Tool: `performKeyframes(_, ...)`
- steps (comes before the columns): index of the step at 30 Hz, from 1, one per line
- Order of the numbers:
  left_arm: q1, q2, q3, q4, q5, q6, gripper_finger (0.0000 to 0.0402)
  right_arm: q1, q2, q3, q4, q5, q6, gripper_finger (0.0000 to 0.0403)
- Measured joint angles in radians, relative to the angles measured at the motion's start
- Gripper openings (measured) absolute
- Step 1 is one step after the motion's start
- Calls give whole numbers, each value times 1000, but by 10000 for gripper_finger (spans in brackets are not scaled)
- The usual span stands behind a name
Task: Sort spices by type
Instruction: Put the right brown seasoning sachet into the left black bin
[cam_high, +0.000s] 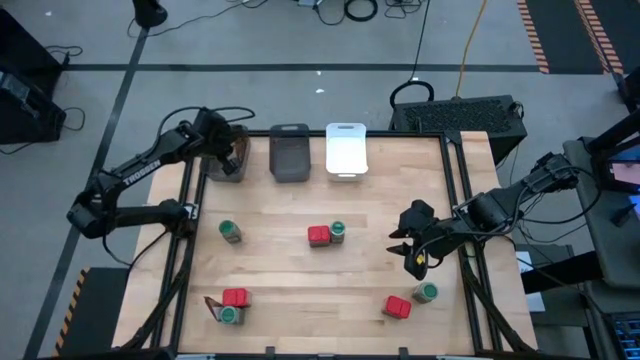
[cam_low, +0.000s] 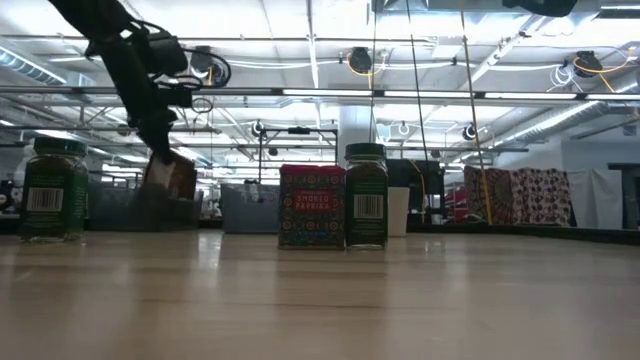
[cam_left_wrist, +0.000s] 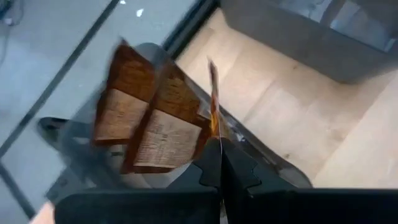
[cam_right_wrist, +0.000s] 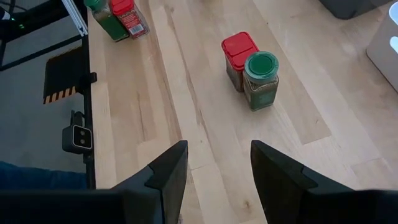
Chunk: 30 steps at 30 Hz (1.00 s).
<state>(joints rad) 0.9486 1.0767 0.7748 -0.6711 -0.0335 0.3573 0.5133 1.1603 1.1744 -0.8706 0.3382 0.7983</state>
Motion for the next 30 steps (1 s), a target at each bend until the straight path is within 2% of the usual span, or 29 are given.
performKeyframes(7,8,0,-68,66,20,37,0,0,0,0,8,-4,2,160)
performKeyframes(11,8,-1,-70,111,60,43,0,0,0,0,7,-4,2,160)
performKeyframes(23,8,-10,-70,139,59,103,1,0,0,0,7,-3,24,160)
performKeyframes(30,8,-10,-70,90,-3,104,35,0,0,0,7,-3,24,160)
